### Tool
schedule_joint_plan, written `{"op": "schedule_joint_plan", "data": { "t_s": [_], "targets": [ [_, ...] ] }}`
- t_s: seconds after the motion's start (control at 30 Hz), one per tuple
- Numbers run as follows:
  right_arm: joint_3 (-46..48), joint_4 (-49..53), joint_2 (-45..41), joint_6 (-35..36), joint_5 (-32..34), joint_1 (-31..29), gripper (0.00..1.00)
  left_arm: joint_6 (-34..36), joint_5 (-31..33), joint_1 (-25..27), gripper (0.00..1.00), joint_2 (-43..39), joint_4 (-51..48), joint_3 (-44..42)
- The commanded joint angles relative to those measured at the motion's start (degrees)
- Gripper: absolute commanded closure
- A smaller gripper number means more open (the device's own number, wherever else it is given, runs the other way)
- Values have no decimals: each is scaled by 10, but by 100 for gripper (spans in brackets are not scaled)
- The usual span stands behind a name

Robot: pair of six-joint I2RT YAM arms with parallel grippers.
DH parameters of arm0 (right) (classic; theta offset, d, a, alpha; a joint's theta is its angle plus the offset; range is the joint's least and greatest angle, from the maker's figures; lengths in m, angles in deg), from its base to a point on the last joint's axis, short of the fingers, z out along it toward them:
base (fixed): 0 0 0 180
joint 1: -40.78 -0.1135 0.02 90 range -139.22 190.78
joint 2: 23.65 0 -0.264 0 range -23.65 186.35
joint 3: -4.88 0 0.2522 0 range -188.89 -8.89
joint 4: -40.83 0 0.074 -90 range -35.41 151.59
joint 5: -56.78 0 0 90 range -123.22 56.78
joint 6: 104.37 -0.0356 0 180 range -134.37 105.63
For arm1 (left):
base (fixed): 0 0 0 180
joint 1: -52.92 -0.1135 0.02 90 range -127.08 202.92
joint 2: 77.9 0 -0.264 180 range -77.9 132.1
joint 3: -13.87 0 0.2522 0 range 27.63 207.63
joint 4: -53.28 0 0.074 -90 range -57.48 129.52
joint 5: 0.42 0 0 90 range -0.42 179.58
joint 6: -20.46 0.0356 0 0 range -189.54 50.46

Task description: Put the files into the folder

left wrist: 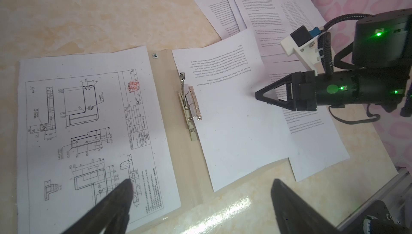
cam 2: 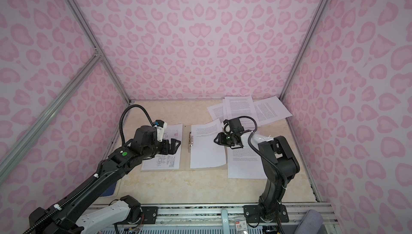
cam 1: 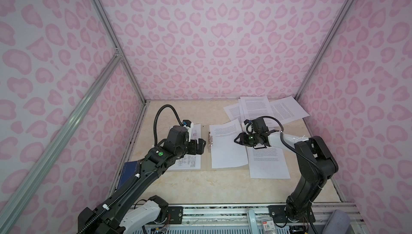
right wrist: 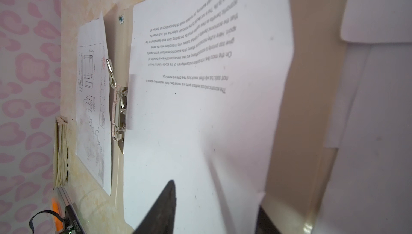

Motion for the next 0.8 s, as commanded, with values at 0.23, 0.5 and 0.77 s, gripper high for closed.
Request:
{"op": "schedule_joint_plan", "data": {
  "t_s": [0.23, 0.5, 0.77],
  "targets": [
    [11, 101, -81, -18, 139, 87, 10, -27, -92, 45, 2, 110, 41, 73],
    [54, 61, -124, -25, 184, 253, 7, -34, -126, 187, 2, 372, 61, 261],
    [25, -62, -31, -29, 149, 327, 8, -40, -219, 253, 0, 625, 33, 480]
  ]
}}
